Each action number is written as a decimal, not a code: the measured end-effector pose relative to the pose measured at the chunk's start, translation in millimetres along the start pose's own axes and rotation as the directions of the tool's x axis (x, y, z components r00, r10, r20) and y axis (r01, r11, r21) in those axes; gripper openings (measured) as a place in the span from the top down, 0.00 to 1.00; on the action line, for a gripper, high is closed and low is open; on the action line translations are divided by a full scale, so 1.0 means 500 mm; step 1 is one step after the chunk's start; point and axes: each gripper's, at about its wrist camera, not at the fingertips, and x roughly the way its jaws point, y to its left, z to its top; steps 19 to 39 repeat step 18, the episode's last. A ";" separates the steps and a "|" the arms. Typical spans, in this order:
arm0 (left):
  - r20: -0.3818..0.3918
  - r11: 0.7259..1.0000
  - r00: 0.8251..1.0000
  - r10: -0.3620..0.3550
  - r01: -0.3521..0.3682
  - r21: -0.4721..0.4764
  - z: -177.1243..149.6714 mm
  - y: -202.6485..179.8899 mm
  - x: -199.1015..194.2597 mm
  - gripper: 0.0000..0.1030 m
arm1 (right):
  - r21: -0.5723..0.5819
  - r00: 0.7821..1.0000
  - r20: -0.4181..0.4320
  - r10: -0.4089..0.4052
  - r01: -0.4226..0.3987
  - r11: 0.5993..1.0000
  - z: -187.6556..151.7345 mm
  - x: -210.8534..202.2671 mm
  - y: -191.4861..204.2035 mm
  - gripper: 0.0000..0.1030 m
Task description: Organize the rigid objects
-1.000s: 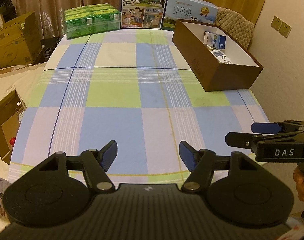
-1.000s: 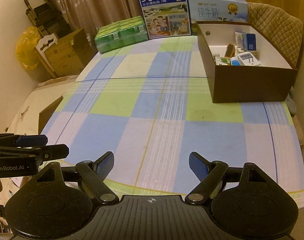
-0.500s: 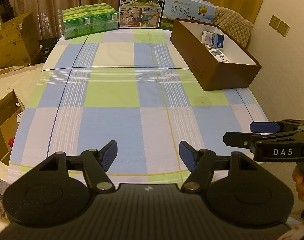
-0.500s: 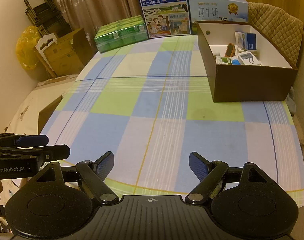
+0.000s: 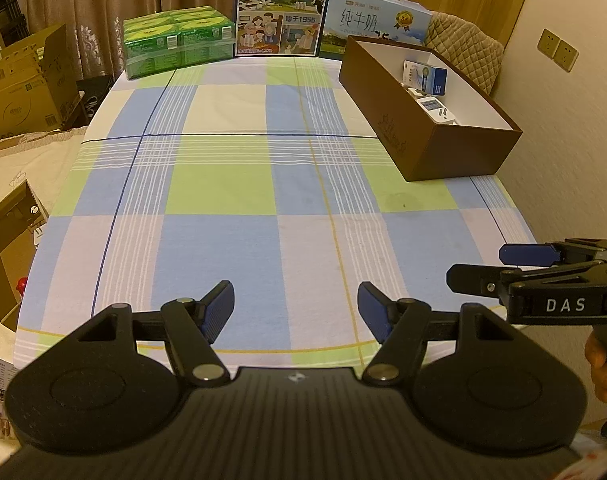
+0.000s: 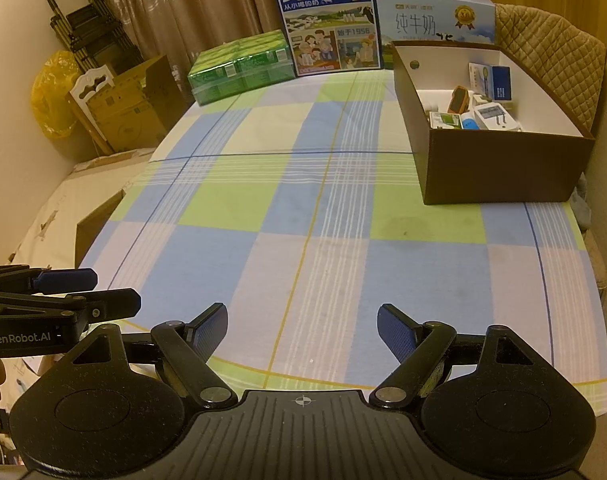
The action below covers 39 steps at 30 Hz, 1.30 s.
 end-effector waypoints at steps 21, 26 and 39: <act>0.004 1.000 1.000 -0.004 0.004 0.013 0.003 -0.017 0.005 0.37 | 0.010 1.000 0.001 -0.001 0.001 1.000 0.000 -0.005 -0.015 0.23; 0.004 1.000 1.000 -0.004 0.004 0.013 0.003 -0.017 0.005 0.37 | 0.010 1.000 0.001 -0.001 0.001 1.000 0.000 -0.005 -0.015 0.23; 0.004 1.000 1.000 -0.004 0.004 0.013 0.003 -0.017 0.005 0.37 | 0.010 1.000 0.001 -0.001 0.001 1.000 0.000 -0.005 -0.015 0.23</act>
